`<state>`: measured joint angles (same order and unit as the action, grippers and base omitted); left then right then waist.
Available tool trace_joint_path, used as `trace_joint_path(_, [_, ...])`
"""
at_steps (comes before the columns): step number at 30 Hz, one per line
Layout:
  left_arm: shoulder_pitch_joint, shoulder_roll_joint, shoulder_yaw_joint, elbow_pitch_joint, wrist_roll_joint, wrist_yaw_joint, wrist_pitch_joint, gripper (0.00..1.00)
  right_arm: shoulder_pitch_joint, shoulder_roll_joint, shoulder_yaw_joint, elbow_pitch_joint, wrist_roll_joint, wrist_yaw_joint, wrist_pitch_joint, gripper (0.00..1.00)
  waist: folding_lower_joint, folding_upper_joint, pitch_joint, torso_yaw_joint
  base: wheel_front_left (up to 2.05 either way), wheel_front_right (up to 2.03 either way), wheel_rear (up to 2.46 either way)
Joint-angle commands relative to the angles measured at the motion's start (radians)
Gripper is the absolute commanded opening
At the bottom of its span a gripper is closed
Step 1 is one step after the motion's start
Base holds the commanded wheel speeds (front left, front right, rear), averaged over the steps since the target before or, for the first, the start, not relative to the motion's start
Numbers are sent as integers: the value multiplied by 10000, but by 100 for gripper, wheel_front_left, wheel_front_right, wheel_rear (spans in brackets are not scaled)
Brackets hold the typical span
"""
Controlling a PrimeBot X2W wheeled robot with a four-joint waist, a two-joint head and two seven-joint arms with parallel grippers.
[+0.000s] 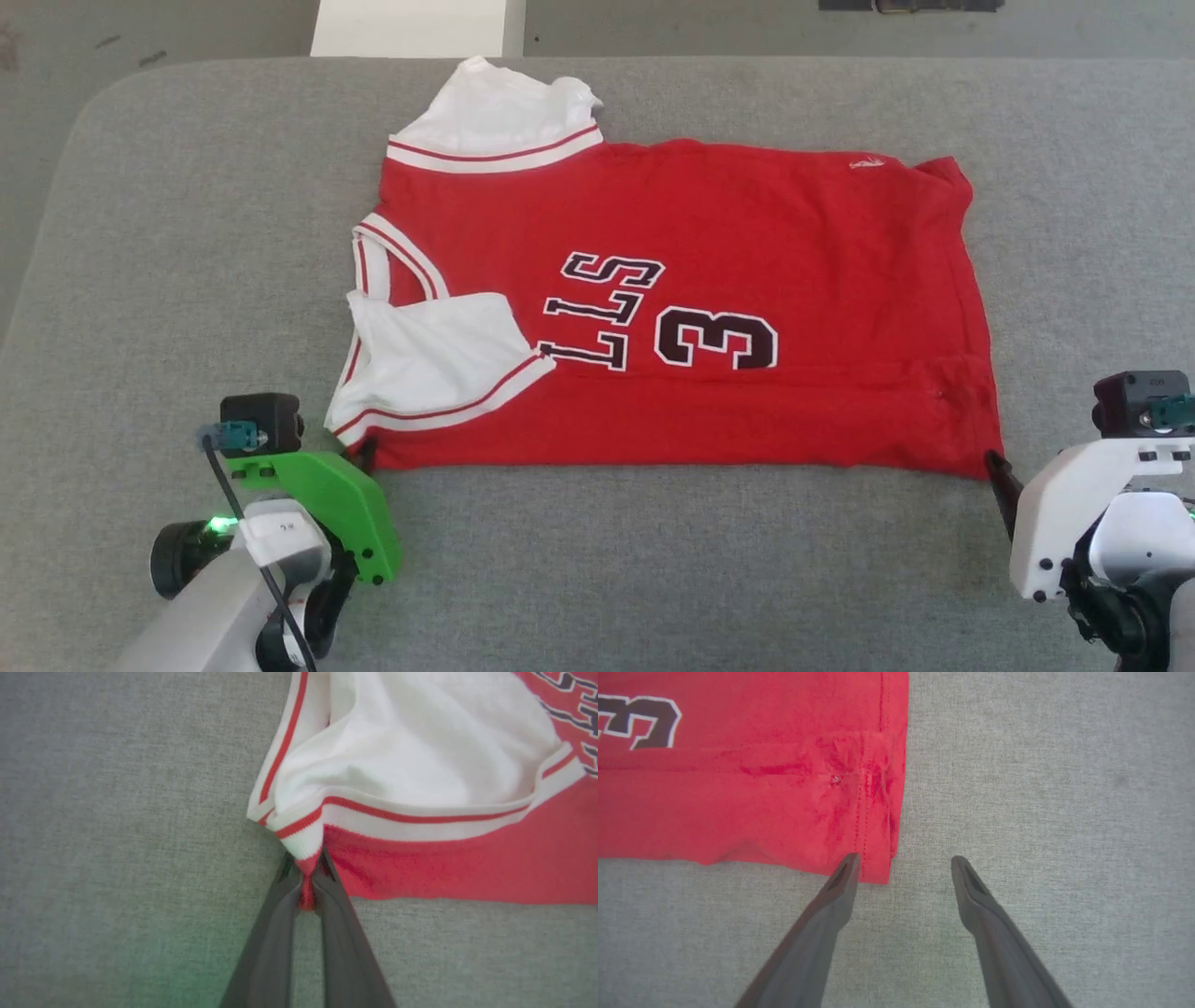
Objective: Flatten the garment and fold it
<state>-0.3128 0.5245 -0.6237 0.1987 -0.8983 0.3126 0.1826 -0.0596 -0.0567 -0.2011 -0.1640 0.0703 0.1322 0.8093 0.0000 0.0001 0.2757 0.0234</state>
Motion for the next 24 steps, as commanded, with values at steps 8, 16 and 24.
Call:
trace_joint_path(8, [233, 71, -291, -970, 360, 162, -54, 0, -668, 57, -71, 1154, -191, -15, 37, 100, 0, -1, -108, 440, 0, 0, 0])
trace_joint_path(16, [182, 255, -362, -1657, 553, 417, 98, 0, -944, 62, 69, 2279, 5, -15, 70, 15, 0, -1, 214, 620, 0, 0, 0])
trace_joint_path(24, [257, 561, -632, -1475, 719, 301, 335, 0, -948, 63, -144, 2346, -38, -15, -92, 0, 0, -1, -228, 491, 0, 0, 0])
